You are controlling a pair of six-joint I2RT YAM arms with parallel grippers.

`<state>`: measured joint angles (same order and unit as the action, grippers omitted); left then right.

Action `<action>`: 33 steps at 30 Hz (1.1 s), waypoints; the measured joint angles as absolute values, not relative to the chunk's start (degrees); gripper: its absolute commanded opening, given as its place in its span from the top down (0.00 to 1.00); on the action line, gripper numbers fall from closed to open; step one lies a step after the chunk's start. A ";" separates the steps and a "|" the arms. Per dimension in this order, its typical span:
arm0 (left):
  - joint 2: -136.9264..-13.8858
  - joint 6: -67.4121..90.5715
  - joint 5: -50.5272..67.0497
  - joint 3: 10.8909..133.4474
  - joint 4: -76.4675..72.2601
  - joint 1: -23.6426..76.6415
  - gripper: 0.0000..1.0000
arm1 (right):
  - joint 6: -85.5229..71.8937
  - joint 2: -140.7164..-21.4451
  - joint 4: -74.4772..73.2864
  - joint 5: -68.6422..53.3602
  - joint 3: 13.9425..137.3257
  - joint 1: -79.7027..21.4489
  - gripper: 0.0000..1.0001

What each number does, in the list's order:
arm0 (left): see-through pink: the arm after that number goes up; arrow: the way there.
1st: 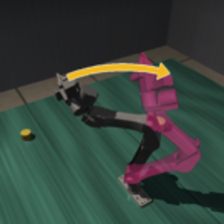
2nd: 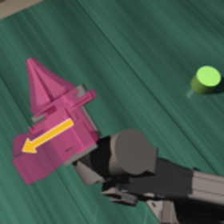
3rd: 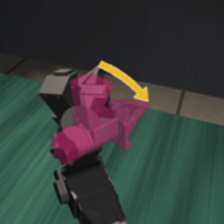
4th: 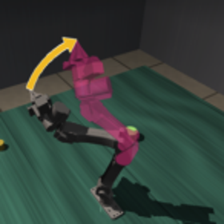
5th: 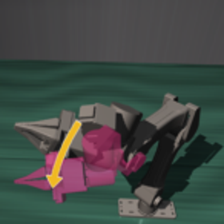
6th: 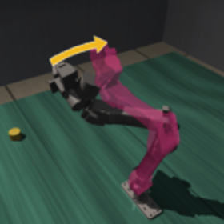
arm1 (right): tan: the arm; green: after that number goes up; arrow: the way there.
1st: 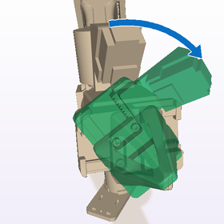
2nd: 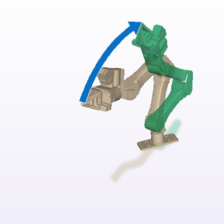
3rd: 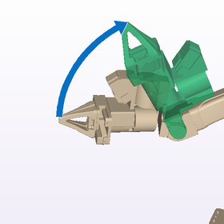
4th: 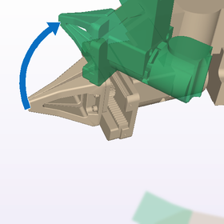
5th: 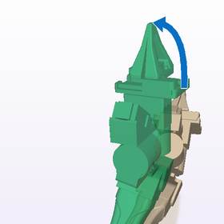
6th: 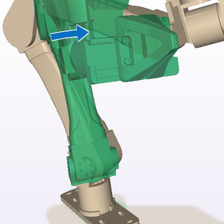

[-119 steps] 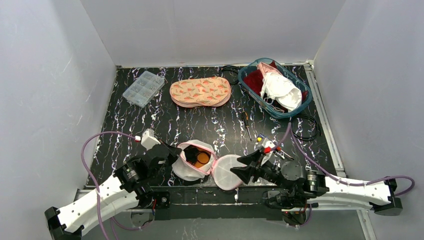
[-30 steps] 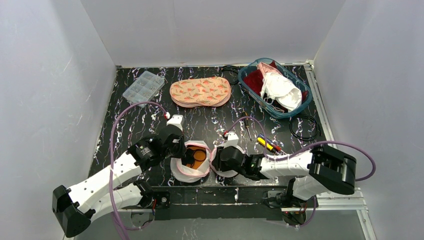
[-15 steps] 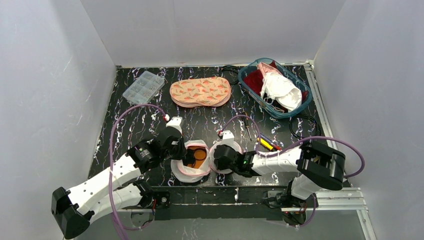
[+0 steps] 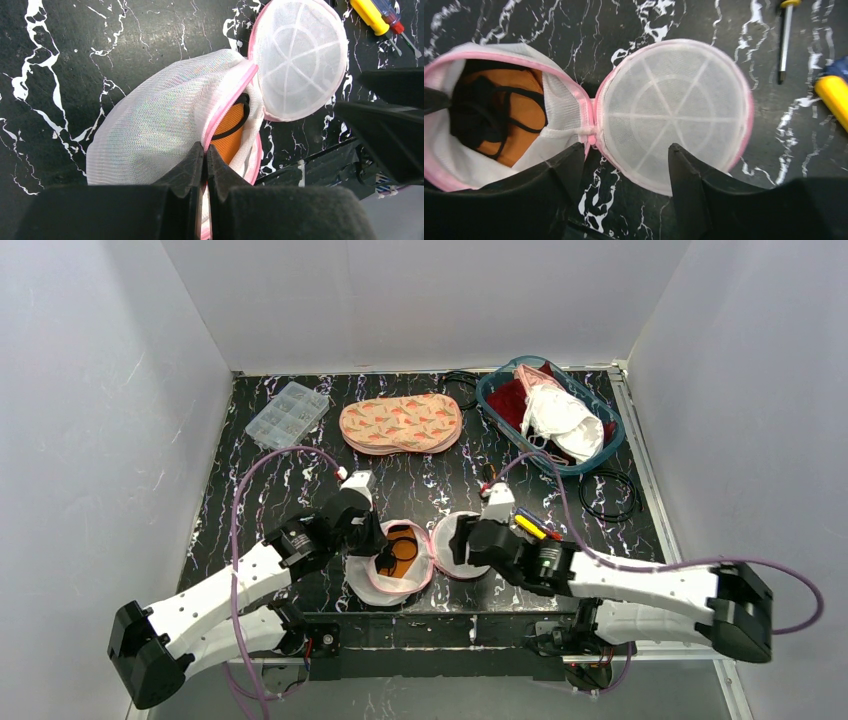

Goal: Unzip the laundry bag and remove the bra
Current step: Adjust the laundry bag at the center of the board.

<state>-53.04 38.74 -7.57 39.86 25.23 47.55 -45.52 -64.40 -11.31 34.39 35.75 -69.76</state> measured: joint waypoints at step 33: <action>-51.11 43.22 -8.32 37.21 25.65 47.55 1.00 | -47.72 -54.00 -9.13 23.14 23.35 -52.56 0.99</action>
<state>-51.11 43.22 -8.32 37.21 25.65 47.55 -47.72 -54.00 -9.13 23.14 23.35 -52.56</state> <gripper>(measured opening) 0.014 0.052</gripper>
